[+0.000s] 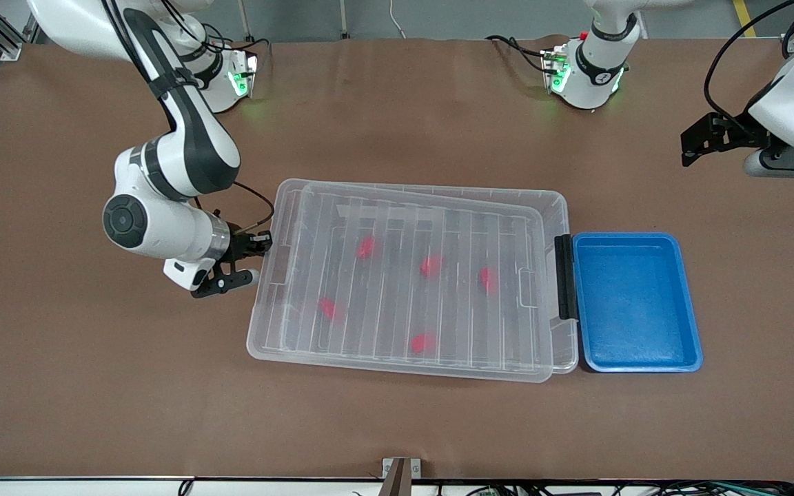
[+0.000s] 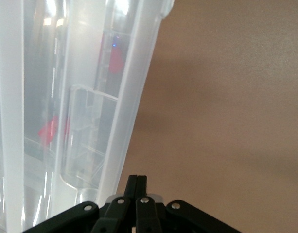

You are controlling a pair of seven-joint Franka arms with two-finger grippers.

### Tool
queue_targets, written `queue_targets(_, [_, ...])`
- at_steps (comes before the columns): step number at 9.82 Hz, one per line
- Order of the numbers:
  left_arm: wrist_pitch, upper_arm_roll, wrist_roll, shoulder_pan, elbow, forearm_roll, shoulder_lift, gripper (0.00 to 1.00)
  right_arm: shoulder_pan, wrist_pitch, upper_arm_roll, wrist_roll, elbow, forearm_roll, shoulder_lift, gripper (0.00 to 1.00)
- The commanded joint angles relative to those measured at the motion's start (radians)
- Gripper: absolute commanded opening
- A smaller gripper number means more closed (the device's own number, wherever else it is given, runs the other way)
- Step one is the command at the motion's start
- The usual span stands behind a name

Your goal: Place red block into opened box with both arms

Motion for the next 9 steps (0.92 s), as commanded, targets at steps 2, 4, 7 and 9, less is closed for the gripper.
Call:
queue_targets(2, [0.001, -0.002, -0.012, 0.002, -0.034, 0.009, 0.002, 1.00, -0.003, -0.011, 0.005, 0.024, 0.027, 0.015, 0.009, 0.00])
queue_targets(4, [0.006, 0.000, -0.015, 0.006, -0.042, 0.004, -0.001, 1.00, -0.083, -0.136, -0.005, 0.015, 0.083, -0.017, -0.026, 0.48])
queue_targets(7, [0.012, 0.000, -0.021, 0.010, -0.063, 0.001, -0.010, 1.00, -0.063, -0.204, -0.216, 0.022, 0.090, -0.144, -0.231, 1.00])
queue_targets(9, [0.045, -0.002, -0.021, 0.010, -0.083, -0.006, -0.026, 1.00, -0.092, -0.256, -0.251, 0.025, 0.094, -0.233, -0.334, 1.00])
